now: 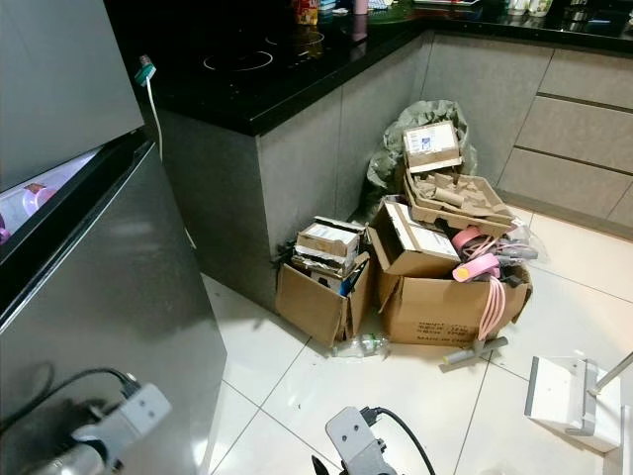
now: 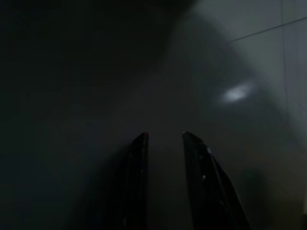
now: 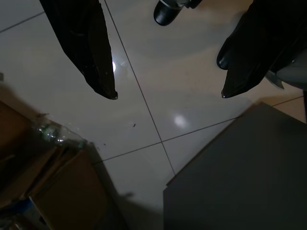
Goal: Restocking fridge
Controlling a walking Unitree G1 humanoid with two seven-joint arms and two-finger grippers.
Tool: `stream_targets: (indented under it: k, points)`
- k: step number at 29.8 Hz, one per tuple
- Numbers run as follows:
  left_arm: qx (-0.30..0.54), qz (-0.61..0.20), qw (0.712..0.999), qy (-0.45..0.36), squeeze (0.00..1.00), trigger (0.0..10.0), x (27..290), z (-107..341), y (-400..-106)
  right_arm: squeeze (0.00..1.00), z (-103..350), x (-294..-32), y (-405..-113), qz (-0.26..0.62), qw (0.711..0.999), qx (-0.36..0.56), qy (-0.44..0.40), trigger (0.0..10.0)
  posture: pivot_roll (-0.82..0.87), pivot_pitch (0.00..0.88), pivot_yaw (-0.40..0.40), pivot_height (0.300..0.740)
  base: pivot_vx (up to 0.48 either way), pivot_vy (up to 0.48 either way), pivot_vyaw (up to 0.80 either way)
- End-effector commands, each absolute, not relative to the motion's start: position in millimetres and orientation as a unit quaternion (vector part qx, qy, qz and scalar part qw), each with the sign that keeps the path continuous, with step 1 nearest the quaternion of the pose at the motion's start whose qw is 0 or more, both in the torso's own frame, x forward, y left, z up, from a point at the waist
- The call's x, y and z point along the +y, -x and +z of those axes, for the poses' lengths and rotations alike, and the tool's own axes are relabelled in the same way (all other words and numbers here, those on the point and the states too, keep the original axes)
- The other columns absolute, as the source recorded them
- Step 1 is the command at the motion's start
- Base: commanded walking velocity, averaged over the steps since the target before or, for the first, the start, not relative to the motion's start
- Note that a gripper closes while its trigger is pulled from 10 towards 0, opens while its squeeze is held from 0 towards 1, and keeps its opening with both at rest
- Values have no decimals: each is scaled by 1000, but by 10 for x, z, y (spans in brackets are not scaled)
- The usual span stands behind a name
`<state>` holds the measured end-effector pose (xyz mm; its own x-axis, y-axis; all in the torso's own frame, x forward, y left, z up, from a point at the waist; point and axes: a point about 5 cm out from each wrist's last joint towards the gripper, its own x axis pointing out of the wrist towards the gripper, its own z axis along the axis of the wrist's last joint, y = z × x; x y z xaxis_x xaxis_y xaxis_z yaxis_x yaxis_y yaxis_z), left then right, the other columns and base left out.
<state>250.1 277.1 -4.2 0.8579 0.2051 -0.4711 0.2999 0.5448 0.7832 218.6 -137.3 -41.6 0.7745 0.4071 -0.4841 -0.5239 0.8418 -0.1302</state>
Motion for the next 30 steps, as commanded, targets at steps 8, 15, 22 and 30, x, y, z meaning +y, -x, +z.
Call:
stream_targets:
  k: [8,15,22,30]
  points:
    - [238,179,694,-656,63,10000,3814,723,-2532,0,-438,-1404,-2145,245,934,229,127,10000,-114,91,39,740,0,0,0]
    - [216,194,698,-655,51,10000,3840,869,-2628,0,-436,-1417,-2147,242,934,228,128,10000,-113,88,42,740,0,0,0]
    - [265,-48,829,-490,24,10000,2865,-6,-2514,0,-449,-1414,-2127,246,932,231,130,10000,-123,86,37,740,0,0,0]
    - [344,-14,895,-284,31,10000,2611,-384,-2192,0,-461,-1427,-2110,245,931,235,132,10000,-126,86,33,740,0,0,0]
